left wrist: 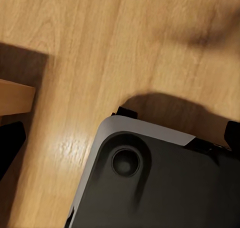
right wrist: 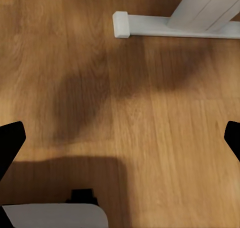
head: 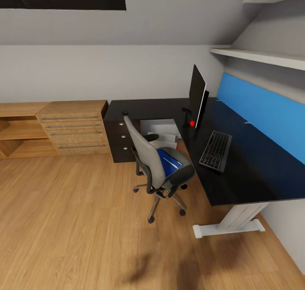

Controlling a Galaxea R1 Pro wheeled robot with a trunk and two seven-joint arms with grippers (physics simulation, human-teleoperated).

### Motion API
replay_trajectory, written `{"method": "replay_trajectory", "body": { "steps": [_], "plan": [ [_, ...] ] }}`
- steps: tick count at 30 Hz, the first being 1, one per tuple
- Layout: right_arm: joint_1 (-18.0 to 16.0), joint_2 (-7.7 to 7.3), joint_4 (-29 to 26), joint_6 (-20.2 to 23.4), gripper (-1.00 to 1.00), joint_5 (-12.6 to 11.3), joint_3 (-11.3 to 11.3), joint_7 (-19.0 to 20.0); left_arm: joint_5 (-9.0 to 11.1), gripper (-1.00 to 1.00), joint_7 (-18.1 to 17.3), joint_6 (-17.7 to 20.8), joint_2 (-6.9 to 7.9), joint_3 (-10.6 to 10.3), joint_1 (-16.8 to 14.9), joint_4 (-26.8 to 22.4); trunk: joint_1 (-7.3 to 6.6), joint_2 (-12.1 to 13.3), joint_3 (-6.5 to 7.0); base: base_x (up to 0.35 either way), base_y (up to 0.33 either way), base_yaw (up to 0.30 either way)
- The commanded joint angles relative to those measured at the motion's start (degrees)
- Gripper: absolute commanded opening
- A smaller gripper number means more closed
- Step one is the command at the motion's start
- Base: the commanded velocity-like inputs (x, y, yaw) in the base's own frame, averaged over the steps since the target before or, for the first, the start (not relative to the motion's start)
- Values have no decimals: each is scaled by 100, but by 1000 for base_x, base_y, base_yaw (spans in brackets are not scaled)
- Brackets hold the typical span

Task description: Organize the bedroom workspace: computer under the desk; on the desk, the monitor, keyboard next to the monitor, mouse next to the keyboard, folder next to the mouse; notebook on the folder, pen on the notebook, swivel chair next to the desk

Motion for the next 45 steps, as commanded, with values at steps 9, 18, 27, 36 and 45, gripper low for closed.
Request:
{"method": "replay_trajectory", "body": {
  "steps": [9,18,27,36,45],
  "plan": [
    [-3,1,4,1,100,57,6,-60,-10,100,5,-17,-2,17,-1,-2,199,-366,-167,0,0,0],
    [-3,8,4,1,100,57,6,-60,-3,100,7,-19,-2,17,-1,-2,396,-727,-309,0,0,0],
    [-3,2,4,1,100,58,6,-60,7,100,10,5,0,17,-1,5,594,-1087,-401,0,0,0],
    [-3,1,4,1,100,58,6,-60,42,100,15,14,4,17,-1,-1,792,-1448,-484,-50,0,5],
    [-3,1,4,1,100,58,6,-60,50,100,16,-8,7,17,-1,-2,989,-1809,-604,-110,0,39]
  ]
}}
